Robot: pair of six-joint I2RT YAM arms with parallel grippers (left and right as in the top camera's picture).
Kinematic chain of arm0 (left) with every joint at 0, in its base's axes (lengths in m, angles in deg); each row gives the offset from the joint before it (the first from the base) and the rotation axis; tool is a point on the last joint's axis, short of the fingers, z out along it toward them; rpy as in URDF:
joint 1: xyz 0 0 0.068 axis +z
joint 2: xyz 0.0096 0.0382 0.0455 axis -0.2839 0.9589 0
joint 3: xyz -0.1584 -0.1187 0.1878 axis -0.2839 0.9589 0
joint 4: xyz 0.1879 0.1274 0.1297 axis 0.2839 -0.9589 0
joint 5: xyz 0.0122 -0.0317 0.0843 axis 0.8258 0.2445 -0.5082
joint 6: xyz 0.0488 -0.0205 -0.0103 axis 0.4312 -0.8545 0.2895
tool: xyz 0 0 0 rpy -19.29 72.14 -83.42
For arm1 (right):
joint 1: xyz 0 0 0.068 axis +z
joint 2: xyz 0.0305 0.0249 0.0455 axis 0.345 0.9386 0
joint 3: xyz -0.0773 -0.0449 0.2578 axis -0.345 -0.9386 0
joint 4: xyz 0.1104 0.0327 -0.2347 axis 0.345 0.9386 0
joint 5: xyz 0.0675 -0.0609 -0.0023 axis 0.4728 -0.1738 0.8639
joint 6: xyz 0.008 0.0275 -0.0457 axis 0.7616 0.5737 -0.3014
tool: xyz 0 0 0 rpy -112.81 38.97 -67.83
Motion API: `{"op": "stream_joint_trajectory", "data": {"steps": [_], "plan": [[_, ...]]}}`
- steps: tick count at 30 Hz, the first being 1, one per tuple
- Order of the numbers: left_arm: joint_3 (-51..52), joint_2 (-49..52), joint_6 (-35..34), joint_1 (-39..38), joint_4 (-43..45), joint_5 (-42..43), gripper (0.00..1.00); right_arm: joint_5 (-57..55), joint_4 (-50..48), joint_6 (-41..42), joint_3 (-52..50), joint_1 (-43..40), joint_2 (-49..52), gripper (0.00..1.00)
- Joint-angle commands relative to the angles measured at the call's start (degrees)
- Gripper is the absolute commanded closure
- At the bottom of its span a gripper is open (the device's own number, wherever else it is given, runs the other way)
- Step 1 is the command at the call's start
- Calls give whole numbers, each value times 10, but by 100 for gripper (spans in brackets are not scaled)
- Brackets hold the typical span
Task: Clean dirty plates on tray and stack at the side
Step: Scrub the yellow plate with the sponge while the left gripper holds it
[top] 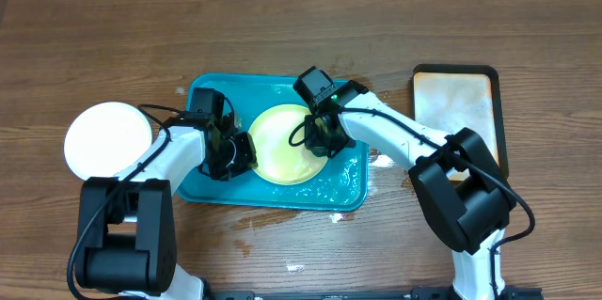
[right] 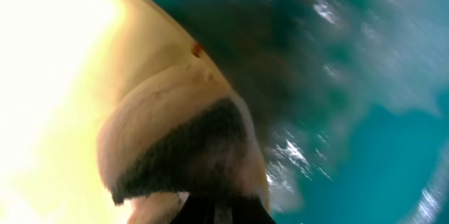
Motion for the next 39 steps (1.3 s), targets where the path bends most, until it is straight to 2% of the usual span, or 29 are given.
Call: {"op": "stream_joint_trajectory", "data": {"steps": [1, 8, 13, 19, 25, 31, 33, 36, 39], "plan": [[16, 24, 20, 2, -10, -57, 96, 121, -33, -72, 28, -1, 28, 96], [16, 24, 33, 2, -23, -57, 96, 164, -102, 33, 56, 9, 28, 96], [16, 24, 35, 2, -31, -57, 96, 154, -96, 39, 55, 9, 28, 96], [16, 24, 38, 2, -35, -51, 96, -14, 20, 39, 54, 7, 31, 96], [16, 24, 45, 2, -47, -51, 96, -100, 89, 10, 52, -9, 49, 96], [16, 24, 46, 2, -49, -57, 96, -195, 140, 73, 51, -29, 49, 96], [16, 24, 47, 2, -51, -58, 96, -168, 126, 57, 51, -30, 49, 96], [16, 24, 53, 2, -54, -60, 96, 8, 50, -59, 51, -28, 49, 96], [16, 24, 59, 2, -60, -62, 96, 156, -33, -50, 51, -23, 49, 96]]}}
